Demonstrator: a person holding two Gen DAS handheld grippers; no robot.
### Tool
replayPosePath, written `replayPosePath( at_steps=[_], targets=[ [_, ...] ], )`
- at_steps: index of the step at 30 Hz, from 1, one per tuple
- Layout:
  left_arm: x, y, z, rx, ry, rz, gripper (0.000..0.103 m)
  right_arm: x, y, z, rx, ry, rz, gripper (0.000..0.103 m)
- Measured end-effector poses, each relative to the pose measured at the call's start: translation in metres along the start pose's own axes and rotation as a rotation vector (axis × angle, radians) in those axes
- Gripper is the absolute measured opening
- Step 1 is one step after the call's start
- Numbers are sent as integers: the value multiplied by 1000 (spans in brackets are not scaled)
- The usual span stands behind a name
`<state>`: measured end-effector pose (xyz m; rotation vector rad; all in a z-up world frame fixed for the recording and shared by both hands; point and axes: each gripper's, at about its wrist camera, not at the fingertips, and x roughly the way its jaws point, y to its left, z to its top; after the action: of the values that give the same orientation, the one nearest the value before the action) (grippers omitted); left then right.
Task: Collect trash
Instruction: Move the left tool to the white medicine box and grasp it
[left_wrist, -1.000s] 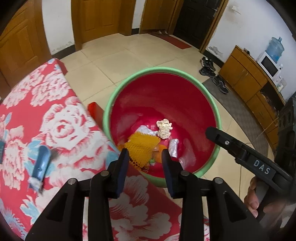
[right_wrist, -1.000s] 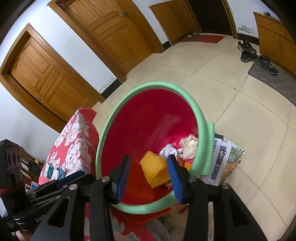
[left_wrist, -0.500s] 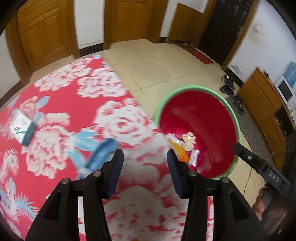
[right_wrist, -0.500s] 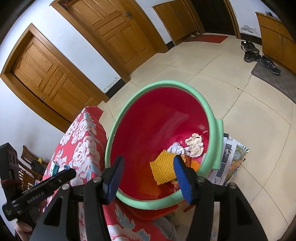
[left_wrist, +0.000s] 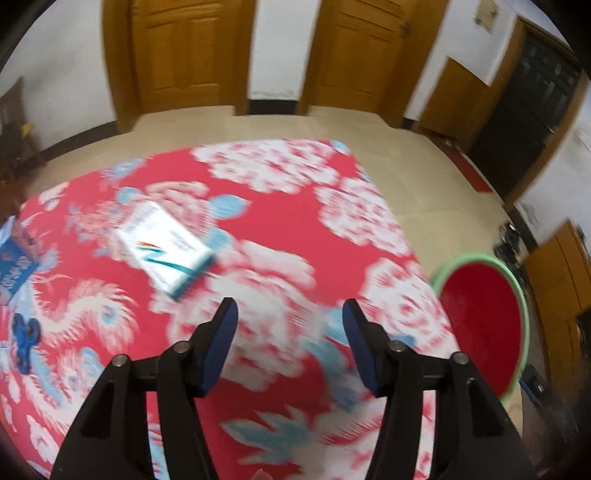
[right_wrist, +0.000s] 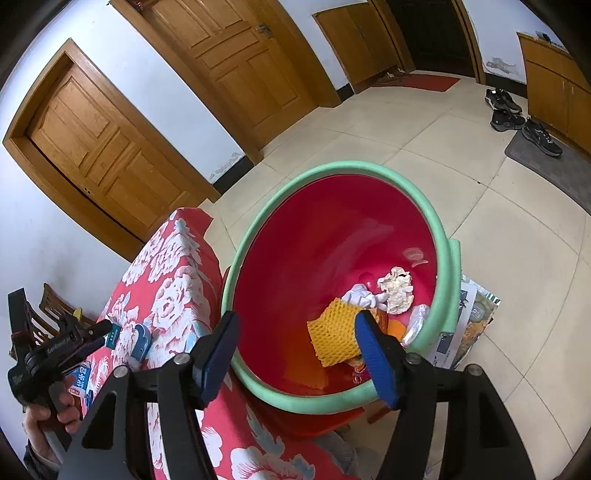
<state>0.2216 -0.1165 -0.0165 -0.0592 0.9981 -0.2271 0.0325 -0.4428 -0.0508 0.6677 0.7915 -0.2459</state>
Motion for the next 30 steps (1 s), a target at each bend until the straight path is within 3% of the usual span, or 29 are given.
replayPosePath(
  at_steps=[8, 14, 23, 26, 28, 30],
  targets=[
    [21, 48, 16, -123, -20, 117, 74, 6, 2, 0, -1, 16, -11, 69],
    [42, 65, 22, -171, -22, 197, 75, 12, 4, 0, -3, 24, -22, 70],
    [62, 77, 27, -238, -10, 189, 75, 17, 6, 0, -15, 39, -27, 70],
    [61, 76, 26, -217, -21, 200, 69, 18, 9, 0, -21, 43, -25, 70],
    [59, 78, 24, -217, -33, 180, 66, 18, 12, -1, -27, 46, -20, 70],
    [55, 82, 22, -225, -49, 109, 65, 17, 15, -2, -34, 49, -13, 70]
  ],
)
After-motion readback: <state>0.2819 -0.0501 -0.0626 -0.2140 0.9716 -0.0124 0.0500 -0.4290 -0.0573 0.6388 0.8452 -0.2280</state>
